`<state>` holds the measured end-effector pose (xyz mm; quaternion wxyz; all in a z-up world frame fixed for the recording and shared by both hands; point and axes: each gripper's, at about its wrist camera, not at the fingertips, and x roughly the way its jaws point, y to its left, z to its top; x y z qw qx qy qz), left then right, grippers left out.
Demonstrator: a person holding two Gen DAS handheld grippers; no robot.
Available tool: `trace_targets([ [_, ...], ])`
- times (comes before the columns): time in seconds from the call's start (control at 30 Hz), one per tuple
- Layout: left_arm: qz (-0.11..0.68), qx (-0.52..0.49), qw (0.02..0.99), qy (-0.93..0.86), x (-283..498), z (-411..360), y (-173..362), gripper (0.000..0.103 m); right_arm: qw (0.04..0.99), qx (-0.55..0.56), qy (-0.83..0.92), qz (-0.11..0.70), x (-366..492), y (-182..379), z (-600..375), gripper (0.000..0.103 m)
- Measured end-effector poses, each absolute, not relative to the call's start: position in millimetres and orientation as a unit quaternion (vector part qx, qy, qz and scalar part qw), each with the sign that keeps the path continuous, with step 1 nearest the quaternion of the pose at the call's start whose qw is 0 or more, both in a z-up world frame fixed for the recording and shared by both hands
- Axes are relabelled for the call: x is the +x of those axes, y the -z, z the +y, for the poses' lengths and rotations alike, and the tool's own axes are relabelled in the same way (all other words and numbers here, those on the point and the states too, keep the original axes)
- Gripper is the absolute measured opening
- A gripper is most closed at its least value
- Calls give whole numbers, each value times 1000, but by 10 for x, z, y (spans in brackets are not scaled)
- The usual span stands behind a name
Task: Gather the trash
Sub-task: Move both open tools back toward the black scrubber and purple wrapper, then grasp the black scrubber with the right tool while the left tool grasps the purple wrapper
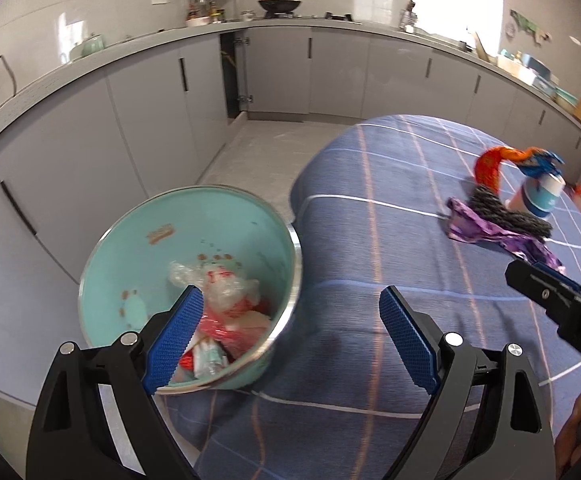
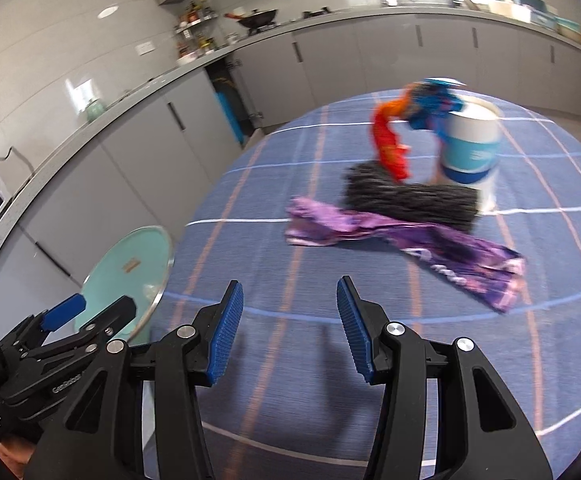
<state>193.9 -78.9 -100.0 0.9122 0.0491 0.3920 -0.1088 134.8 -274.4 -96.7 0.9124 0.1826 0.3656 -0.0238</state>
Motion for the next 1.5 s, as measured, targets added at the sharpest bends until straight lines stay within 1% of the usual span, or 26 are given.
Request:
trace_targets([
  [0.17, 388, 60, 910, 135, 1913, -1010, 1002, 87, 910, 188, 51, 365, 1226, 1006, -3036, 50],
  [0.2, 390, 59, 908, 140, 1919, -1049, 1007, 86, 909, 191, 57, 365, 1210, 1017, -3102, 50],
  [0.23, 391, 59, 907, 145, 1925, -1079, 1013, 83, 908, 197, 67, 364, 1193, 1022, -3191, 50],
  [0.33, 392, 63, 905, 153, 1929, -1174, 1031, 80, 906, 207, 85, 359, 1185, 1005, -3393, 49],
  [0.73, 374, 90, 902, 196, 2150, -1776, 965, 79, 902, 228, 114, 348, 1344, 947, -3820, 49],
  [1.0, 366, 95, 901, 213, 2377, -2140, 982, 78, 884, 257, 106, 375, 1755, 1119, -3984, 49],
  [1.03, 367, 97, 900, 216, 2409, -2185, 1000, 78, 881, 264, 100, 380, 1787, 1159, -3994, 48],
  [1.13, 376, 96, 894, 223, 2512, -2279, 1058, 78, 870, 285, 81, 394, 1822, 1276, -4031, 32],
  [1.17, 379, 95, 892, 226, 2546, -2310, 1077, 76, 868, 291, 77, 394, 1809, 1303, -4049, 26],
  [1.2, 382, 95, 890, 228, 2576, -2341, 1098, 73, 870, 293, 74, 390, 1783, 1306, -4062, 21],
  [1.27, 393, 90, 885, 232, 2630, -2406, 1143, 71, 872, 289, 67, 389, 1731, 1298, -4060, 18],
  [1.33, 407, 88, 877, 239, 2655, -2475, 1204, 61, 871, 293, 68, 388, 1687, 1286, -4070, 17],
  [1.37, 415, 90, 873, 240, 2662, -2503, 1239, 58, 870, 298, 71, 386, 1649, 1279, -4078, 17],
  [1.43, 426, 78, 866, 251, 2678, -2522, 1258, 42, 869, 307, 78, 381, 1564, 1268, -4096, 17],
  [1.5, 428, 76, 864, 254, 2672, -2544, 1274, 38, 870, 310, 80, 376, 1474, 1251, -4103, 16],
])
